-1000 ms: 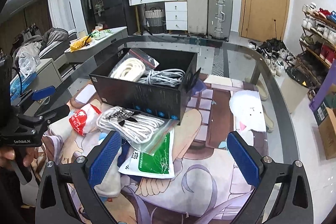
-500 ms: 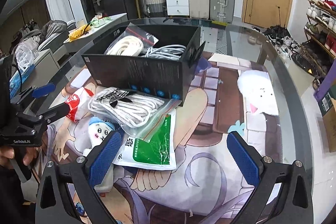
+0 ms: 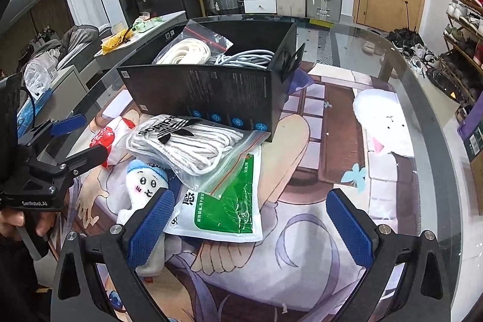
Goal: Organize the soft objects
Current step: 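Move both tools back toward the remaining items beside the box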
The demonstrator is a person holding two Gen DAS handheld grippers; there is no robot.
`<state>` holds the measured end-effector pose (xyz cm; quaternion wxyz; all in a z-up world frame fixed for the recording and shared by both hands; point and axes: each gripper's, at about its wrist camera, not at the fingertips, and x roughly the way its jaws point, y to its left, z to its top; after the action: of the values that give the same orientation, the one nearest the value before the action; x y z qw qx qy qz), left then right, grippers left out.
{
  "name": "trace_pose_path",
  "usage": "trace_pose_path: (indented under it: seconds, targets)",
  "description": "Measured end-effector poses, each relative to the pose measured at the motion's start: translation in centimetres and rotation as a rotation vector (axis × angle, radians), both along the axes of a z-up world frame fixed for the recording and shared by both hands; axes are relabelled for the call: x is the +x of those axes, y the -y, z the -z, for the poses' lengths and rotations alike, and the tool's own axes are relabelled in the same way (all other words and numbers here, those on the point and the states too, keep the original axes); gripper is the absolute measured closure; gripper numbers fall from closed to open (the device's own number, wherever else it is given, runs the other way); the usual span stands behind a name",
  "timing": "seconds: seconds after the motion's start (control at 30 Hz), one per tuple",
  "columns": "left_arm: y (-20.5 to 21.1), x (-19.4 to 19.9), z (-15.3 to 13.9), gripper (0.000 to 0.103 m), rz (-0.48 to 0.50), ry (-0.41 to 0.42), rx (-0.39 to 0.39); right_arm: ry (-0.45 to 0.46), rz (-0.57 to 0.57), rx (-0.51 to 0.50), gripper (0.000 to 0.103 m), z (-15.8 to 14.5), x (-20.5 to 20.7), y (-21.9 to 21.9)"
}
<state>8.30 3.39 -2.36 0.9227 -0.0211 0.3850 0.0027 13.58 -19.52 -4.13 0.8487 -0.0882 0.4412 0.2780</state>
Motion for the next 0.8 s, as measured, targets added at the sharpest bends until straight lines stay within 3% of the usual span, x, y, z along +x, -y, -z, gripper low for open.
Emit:
trace_pose_path:
  seconds: [0.8]
  targets:
    - [0.0,0.9,0.6,0.0,0.013,-0.05,-0.027,-0.002,-0.014,-0.092,0.001,1.8,0.8,-3.0]
